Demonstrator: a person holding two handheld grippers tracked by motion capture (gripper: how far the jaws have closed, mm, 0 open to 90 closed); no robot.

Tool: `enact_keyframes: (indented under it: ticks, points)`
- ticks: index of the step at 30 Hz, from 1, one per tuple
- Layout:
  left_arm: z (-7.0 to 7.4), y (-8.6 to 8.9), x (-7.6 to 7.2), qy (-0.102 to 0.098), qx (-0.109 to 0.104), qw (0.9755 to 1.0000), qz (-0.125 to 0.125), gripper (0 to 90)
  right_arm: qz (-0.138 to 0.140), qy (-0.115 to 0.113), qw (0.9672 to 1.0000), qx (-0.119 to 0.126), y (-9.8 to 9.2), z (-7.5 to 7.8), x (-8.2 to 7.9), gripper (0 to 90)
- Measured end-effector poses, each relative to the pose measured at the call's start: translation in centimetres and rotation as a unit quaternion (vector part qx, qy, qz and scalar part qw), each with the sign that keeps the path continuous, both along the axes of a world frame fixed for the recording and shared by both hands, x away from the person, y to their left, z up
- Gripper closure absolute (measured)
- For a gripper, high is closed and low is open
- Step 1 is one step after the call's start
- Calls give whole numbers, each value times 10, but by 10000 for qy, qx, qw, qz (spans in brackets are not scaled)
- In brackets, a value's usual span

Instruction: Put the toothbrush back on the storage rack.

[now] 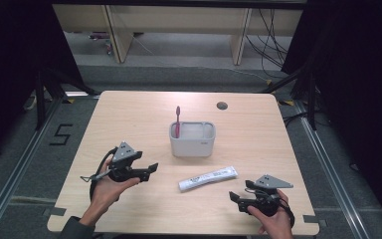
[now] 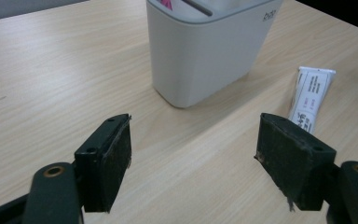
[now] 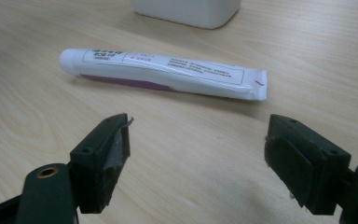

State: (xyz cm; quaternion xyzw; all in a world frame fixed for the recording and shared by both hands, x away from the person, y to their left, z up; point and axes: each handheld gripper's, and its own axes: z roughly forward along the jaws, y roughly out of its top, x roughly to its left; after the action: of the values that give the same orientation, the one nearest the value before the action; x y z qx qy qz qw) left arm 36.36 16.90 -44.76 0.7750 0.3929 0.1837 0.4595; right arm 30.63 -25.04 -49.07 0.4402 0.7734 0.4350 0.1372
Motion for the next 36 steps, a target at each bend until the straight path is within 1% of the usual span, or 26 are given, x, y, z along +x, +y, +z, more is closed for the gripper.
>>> enact_keyframes:
  ticks: [1,2,3,5,6,9,10,13,15,16,19,20,22,23,24,25,26,27,28,30,31,32,33,34,35,36]
  points:
    - [-3,3,-3,28,3,10000,45,260,37,-27,10000,-13,-1,0,1,232]
    - [-3,3,-3,28,3,10000,45,259,-55,80,9999,51,1,1,-2,232]
    - [-6,6,-3,5,-11,10000,62,259,30,-75,9999,-96,-1,1,0,232]
    - [-11,11,-6,23,-2,10000,91,258,28,-65,9999,-96,-1,1,0,232]
    - [-15,14,-9,48,1,9999,136,255,10,30,10000,24,1,1,-1,232]
    - [-20,19,-12,70,9,9999,144,255,2,79,9999,63,1,1,-1,233]
    - [-25,23,-15,104,7,9998,156,255,-1,12,10000,1,1,0,-1,232]
    - [-28,25,-18,136,30,9998,171,255,5,46,10000,14,1,0,-1,234]
    - [-31,27,-21,169,5,9997,168,255,7,49,10000,16,1,0,-1,234]
    - [-32,28,-23,160,40,9997,170,255,63,-19,10000,-31,0,-1,1,234]
    - [-35,28,-27,149,9,9998,158,253,66,-35,10000,-60,0,-1,1,237]
    - [-37,29,-31,195,64,9997,139,249,71,-40,10000,-56,0,0,1,237]
    - [-38,29,-32,196,61,9997,111,247,49,-25,10000,-38,1,0,0,238]
    - [-39,29,-33,211,73,9997,111,245,71,-96,9999,-114,0,0,1,238]
    - [-40,29,-35,212,84,9997,126,239,69,-105,9998,-126,0,0,1,238]
    - [-41,29,-35,210,87,9997,108,237,101,-64,9999,-61,1,-1,1,238]
    - [-42,29,-37,198,113,9997,131,237,101,-64,9999,-61,1,-1,1,238]
    - [-42,31,-38,164,181,9996,134,236,91,-40,9999,-49,1,0,1,238]
    - [-43,31,-38,151,91,9997,144,236,76,-94,9999,-121,0,0,2,238]
    - [-45,32,-40,186,110,9997,139,227,75,-74,9999,-101,1,1,2,239]
    - [-45,33,-40,203,179,9996,93,224,53,-16,10000,-59,1,1,2,239]
    - [-46,32,-42,228,103,9996,136,222,64,-87,9998,-141,0,2,3,239]
    - [-47,32,-43,225,95,9996,146,219,88,-113,9998,-137,1,1,4,240]
    - [-48,33,-44,243,155,9995,97,218,46,-4,9999,-92,1,1,5,240]
    - [-48,33,-44,243,155,9995,97,215,60,-16,9999,-87,1,1,6,240]
    - [-49,32,-45,250,118,9996,100,213,83,-132,9998,-129,1,1,8,241]
